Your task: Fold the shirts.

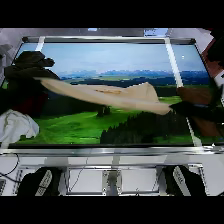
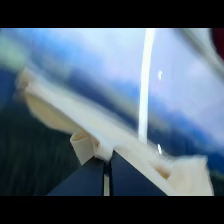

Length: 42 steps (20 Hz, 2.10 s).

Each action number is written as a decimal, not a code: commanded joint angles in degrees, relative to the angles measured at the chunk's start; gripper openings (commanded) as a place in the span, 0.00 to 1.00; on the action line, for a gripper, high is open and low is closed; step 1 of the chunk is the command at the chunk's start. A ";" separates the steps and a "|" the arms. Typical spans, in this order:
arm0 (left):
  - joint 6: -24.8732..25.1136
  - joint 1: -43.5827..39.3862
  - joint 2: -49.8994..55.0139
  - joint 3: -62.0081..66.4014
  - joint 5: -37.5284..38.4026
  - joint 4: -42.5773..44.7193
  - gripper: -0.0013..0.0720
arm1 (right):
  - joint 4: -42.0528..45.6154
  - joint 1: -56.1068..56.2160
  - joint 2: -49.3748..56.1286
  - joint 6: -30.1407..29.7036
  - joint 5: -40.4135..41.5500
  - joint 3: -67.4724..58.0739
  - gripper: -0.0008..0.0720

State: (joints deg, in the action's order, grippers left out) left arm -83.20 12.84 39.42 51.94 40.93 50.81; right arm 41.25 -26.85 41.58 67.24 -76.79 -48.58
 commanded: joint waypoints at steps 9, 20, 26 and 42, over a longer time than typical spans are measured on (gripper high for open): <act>1.99 0.02 -11.06 36.39 4.83 20.22 0.03 | 5.86 -3.52 -16.46 6.49 8.76 -44.39 0.05; 8.61 -0.55 12.33 26.64 29.07 -1.97 0.03 | -8.55 0.74 20.04 3.19 -3.50 -49.55 0.05; 6.23 -5.97 33.35 17.90 16.11 11.06 0.03 | 12.13 13.35 41.11 4.94 2.49 -39.15 0.05; 3.54 -9.49 45.92 20.41 19.50 24.41 0.03 | 28.59 17.18 44.76 3.48 0.66 -36.04 0.05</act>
State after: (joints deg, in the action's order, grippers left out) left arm -79.29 3.38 85.12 72.12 55.53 69.76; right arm 61.93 -9.63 88.16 70.87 -69.73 -84.68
